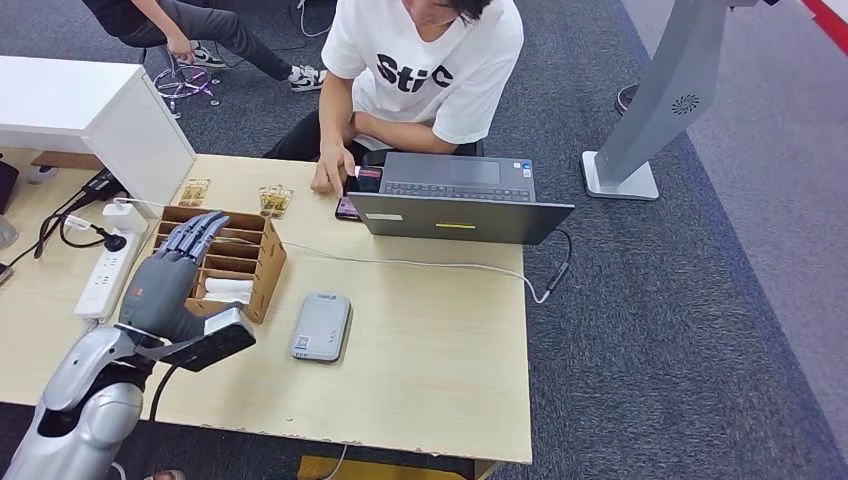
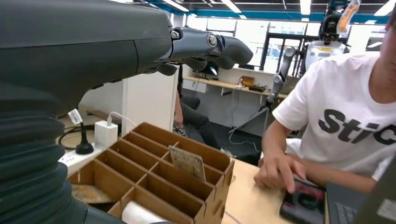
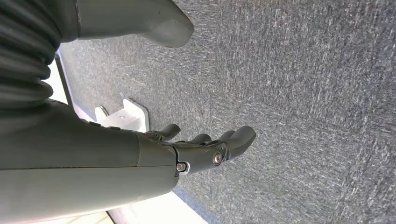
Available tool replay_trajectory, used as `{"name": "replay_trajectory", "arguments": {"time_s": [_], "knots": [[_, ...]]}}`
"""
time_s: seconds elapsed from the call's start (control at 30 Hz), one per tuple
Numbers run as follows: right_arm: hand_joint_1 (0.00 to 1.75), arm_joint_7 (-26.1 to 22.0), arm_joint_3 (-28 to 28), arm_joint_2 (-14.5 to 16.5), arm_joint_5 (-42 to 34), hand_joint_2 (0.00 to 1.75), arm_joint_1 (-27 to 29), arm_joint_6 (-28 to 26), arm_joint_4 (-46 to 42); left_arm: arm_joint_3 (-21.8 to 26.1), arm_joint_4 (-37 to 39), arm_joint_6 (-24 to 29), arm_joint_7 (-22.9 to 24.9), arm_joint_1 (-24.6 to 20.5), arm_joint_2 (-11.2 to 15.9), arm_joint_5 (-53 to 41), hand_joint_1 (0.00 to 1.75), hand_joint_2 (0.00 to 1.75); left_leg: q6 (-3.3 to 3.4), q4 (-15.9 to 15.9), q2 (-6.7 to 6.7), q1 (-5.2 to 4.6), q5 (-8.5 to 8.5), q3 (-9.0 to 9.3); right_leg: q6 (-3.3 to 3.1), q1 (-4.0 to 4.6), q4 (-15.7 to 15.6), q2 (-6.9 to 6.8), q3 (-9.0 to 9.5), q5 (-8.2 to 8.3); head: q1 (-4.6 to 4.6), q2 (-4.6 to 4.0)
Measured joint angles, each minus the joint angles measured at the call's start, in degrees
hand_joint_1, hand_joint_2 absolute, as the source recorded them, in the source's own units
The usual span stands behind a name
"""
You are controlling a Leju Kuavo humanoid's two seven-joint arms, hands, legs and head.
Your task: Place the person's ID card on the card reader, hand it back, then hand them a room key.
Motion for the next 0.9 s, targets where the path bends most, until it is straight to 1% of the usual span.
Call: {"name": "replay_trajectory", "arguments": {"time_s": [0.07, 0.17, 0.33, 0.47, 0.63, 0.7, 0.9], "knots": [[0.00, -0.17, -0.40, 0.00, -0.10, 1.75, 0.00, -0.15, 0.00, 0.00, -2.31, 0.01, -0.26, 2.36, 1.50, 0.80, 0.00, 1.75, 0.00, 0.00, 0.00, 0.01, 0.00, 0.00, 0.00, 0.00, 0.00, -0.01, 0.00, 0.00, 0.01, 0.00], [0.00, -0.40, -0.75, 0.00, -0.24, 1.75, 0.00, -0.27, 0.00, 0.01, -4.67, 0.01, -0.29, 4.41, 3.14, 1.32, 0.00, 1.75, 0.00, 0.00, -0.02, 0.01, 0.01, 0.00, 0.00, -0.01, 0.00, -0.04, 0.03, 0.01, 0.01, 0.00], [0.00, -0.80, -1.01, 0.00, -0.24, 1.75, -0.01, -0.28, 0.00, 0.15, -6.76, -0.13, 0.05, 6.14, 5.05, 1.62, 0.00, 1.75, 0.00, 0.01, -0.02, 0.01, 0.01, 0.01, 0.00, -0.02, 0.00, -0.04, 0.06, 0.02, 0.01, 0.00], [0.00, -0.54, -1.05, 0.00, 0.31, 1.75, -0.01, -0.20, 0.00, 0.62, -7.19, -0.85, 1.26, 6.28, 6.25, 0.58, 0.00, 1.75, 0.00, 0.01, -0.04, 0.01, 0.01, 0.02, 0.00, -0.02, 0.00, -0.05, 0.05, 0.02, 0.01, 0.00], [0.00, -0.18, -1.05, 0.00, 0.82, 1.75, -0.03, -0.08, 0.00, 2.05, -6.73, -1.21, 2.13, 4.87, 6.82, -0.40, 0.00, 1.75, -0.01, 0.01, -0.04, 0.01, 0.01, 0.03, 0.00, -0.01, 0.00, -0.05, 0.04, 0.02, -0.01, 0.00], [0.00, -0.06, -1.03, 0.00, 1.28, 1.75, -0.05, 0.10, 0.00, 2.40, -5.79, -1.21, 2.81, 3.61, 6.82, -0.97, 0.00, 1.75, -0.01, 0.01, -0.06, 0.01, 0.02, 0.03, 0.00, -0.01, 0.00, -0.07, 0.04, 0.02, 0.01, 0.00], [0.00, 0.02, -0.59, 0.00, 2.58, 1.75, -0.16, 0.66, 0.00, 3.83, 2.07, -0.96, 4.05, -3.77, 5.97, -4.52, 0.00, 1.75, -0.03, 0.01, -0.09, 0.01, 0.06, 0.04, -0.04, 0.00, 0.01, -0.09, 0.06, 0.06, -0.02, 0.00]]}}
